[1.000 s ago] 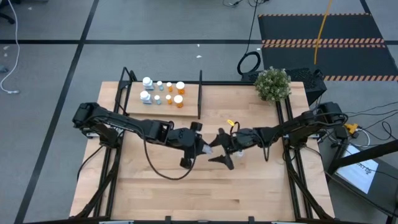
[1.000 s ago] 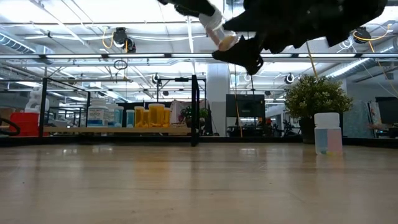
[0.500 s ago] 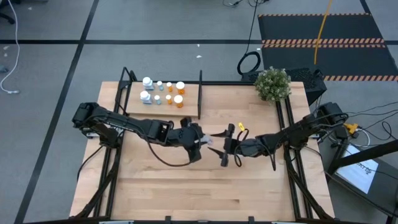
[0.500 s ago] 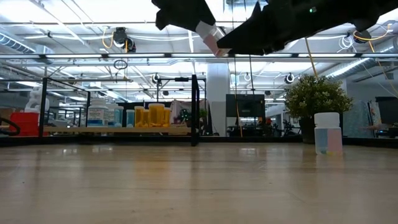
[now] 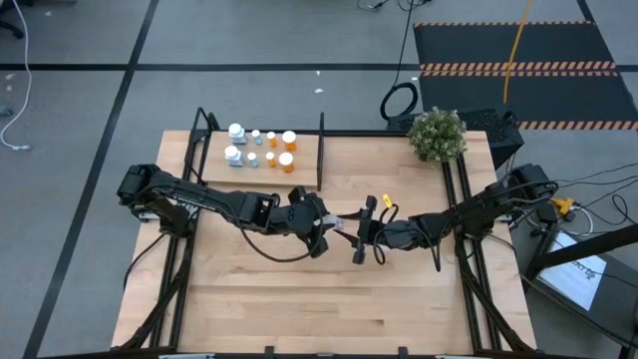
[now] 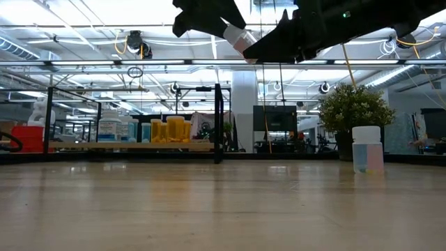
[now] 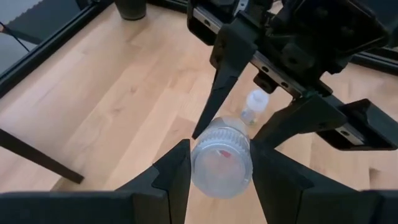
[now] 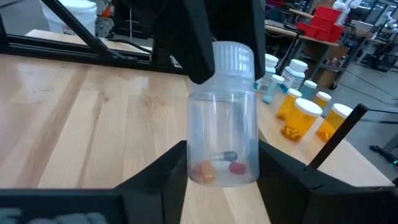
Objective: Pick and place medicine bottles onto shelf by color
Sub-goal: Put the bottom transparent pill bottle on the shelf
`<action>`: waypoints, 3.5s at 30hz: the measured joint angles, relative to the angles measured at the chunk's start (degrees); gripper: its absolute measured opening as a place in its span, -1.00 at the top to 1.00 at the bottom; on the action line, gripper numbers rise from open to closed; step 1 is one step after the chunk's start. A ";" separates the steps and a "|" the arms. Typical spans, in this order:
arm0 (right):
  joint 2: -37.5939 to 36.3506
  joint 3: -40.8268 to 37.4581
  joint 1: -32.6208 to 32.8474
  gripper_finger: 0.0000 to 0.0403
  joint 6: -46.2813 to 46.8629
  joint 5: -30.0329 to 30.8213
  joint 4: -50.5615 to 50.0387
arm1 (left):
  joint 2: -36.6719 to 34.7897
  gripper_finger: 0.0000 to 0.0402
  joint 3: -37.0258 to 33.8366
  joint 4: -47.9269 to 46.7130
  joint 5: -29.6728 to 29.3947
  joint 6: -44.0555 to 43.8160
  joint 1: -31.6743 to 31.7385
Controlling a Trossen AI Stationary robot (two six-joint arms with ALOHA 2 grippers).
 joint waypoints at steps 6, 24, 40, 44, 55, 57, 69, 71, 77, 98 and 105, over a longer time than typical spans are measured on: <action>0.02 -0.02 0.00 0.27 0.11 -0.02 -0.41 | 0.00 0.25 0.00 -0.11 0.04 1.96 0.00; 0.04 -0.04 -2.62 0.22 18.01 -21.63 -0.95 | -0.55 -0.63 0.00 0.45 3.70 38.60 -3.31; 0.04 -0.04 -9.78 0.19 20.81 -41.51 0.26 | -0.55 -0.26 0.00 -5.87 10.97 47.23 -1.91; 0.04 -0.04 -10.41 0.19 20.25 -42.48 0.33 | -0.55 -0.11 0.00 -5.27 10.99 49.23 -2.01; 0.04 -0.04 -10.43 0.19 18.90 -42.47 0.46 | -0.55 0.21 0.00 -4.23 10.97 47.39 -1.99; 0.04 -0.04 -10.45 0.19 18.76 -42.34 0.50 | -0.55 0.23 0.00 -4.44 10.97 46.91 -1.99; -0.48 -0.09 -10.47 -0.01 19.18 -41.53 1.88 | -1.57 0.24 -0.04 -8.73 11.16 46.97 -1.36; -0.75 -0.09 -10.47 -0.09 18.53 -40.09 1.67 | -2.95 0.24 -0.06 -10.89 11.30 46.89 -0.88; -3.58 0.02 -10.45 -0.25 15.33 -34.78 -3.01 | -8.20 0.24 -0.04 -16.48 11.19 46.51 1.57; -10.91 -1.75 -10.38 -0.23 14.23 -34.60 -18.94 | -6.61 0.24 15.42 -34.19 10.94 68.52 31.69; -11.89 -3.08 -10.39 -0.23 15.10 -34.60 -18.85 | 4.07 0.24 24.66 -38.47 10.54 75.66 35.21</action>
